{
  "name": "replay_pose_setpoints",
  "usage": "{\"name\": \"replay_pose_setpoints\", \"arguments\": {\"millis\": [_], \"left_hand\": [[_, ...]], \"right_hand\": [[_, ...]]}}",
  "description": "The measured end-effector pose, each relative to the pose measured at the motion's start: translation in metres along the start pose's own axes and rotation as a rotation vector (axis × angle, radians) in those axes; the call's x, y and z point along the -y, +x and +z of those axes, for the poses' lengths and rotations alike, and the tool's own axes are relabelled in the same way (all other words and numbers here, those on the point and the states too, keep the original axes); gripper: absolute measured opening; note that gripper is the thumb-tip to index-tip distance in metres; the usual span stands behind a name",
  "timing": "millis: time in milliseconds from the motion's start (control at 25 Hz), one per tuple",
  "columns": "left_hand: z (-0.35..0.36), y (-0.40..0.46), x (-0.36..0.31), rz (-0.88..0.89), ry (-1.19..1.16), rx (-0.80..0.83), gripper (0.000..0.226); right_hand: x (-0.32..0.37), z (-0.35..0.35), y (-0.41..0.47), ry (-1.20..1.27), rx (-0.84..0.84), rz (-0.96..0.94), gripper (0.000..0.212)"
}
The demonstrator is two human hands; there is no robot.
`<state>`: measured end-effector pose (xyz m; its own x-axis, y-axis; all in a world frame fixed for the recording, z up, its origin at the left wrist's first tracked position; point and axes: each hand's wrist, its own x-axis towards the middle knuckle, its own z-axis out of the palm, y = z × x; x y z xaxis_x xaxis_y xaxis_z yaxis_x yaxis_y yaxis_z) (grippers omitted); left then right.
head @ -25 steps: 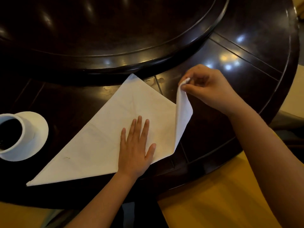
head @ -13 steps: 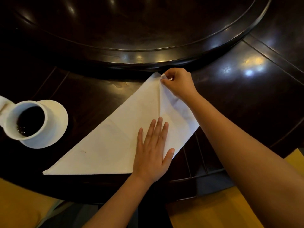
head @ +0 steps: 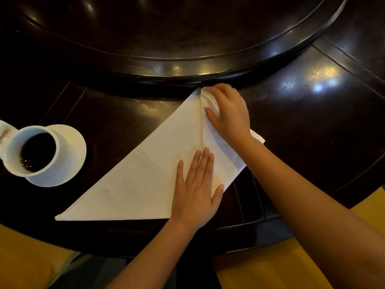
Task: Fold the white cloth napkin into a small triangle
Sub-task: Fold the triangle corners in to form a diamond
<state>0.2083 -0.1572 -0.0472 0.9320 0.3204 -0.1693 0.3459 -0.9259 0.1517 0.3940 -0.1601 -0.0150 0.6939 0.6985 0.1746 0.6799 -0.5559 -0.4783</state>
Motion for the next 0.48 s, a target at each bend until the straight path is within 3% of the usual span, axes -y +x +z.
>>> {"name": "replay_pose_setpoints", "arguments": {"millis": [40, 120, 200, 480], "left_hand": [[0.0, 0.0, 0.0, 0.001, 0.002, -0.003, 0.073], [0.0, 0.001, -0.001, 0.002, 0.01, -0.002, 0.073], [-0.001, 0.001, -0.001, 0.003, 0.03, 0.013, 0.074], [0.001, -0.003, -0.001, 0.014, 0.077, 0.027, 0.068]], "right_hand": [[-0.003, -0.001, -0.014, -0.051, 0.027, -0.121, 0.042], [-0.013, 0.0, -0.034, -0.153, 0.268, -0.294, 0.047], [-0.023, 0.003, -0.038, -0.238, 0.486, -0.329, 0.051], [-0.027, 0.018, -0.007, -0.363, 0.448, -0.275, 0.063]]}}
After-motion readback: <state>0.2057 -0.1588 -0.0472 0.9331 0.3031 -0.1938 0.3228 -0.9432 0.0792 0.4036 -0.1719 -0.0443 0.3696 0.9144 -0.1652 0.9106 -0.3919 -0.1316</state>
